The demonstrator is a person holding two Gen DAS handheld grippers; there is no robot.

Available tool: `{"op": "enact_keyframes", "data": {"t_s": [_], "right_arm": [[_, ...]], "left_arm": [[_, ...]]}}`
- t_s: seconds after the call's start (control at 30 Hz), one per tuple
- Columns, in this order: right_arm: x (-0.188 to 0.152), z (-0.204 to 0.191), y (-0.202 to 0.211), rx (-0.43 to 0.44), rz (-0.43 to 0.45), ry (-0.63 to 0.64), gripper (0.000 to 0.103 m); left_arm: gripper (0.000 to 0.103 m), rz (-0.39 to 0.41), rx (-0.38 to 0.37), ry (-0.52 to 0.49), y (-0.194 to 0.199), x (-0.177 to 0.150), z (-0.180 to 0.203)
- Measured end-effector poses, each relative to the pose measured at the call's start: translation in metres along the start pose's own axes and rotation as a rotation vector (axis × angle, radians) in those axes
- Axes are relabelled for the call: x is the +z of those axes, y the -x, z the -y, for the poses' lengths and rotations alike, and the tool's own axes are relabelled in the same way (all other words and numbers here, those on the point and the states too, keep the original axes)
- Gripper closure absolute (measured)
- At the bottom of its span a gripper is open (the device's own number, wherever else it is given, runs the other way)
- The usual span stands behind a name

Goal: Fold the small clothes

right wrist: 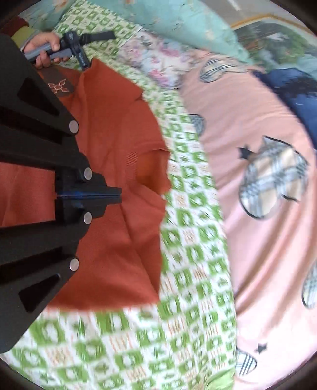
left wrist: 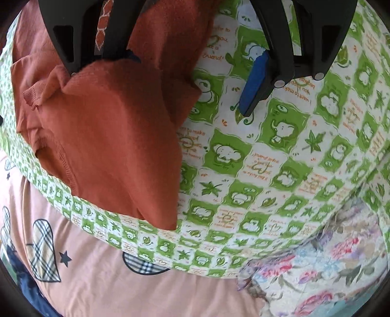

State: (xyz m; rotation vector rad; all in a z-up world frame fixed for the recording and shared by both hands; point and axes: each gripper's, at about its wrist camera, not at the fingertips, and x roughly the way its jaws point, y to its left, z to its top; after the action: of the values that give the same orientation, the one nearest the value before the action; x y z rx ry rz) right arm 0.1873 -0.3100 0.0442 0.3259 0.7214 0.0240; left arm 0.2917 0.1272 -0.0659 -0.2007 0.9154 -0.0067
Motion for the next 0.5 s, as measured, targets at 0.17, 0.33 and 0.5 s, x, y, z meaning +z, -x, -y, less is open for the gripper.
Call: {"op": "enact_keyframes", "data": {"t_s": [0.17,0.33,0.5], "right_arm": [[-0.010,0.012,-0.026,-0.011,-0.141,-0.091,0.102],[-0.018,-0.011,-0.062,0.057,-0.218,-0.067,0.080],[-0.022,-0.040,-0.086,0.086,-0.238,0.027,0.041]], "left_arm": [[0.031,0.036,0.020,0.002,0.006,-0.008,0.004],[0.031,0.048,0.013,0.002,0.007,-0.011,0.004],[0.031,0.065,-0.020,0.031,0.010,-0.016,-0.002]]}}
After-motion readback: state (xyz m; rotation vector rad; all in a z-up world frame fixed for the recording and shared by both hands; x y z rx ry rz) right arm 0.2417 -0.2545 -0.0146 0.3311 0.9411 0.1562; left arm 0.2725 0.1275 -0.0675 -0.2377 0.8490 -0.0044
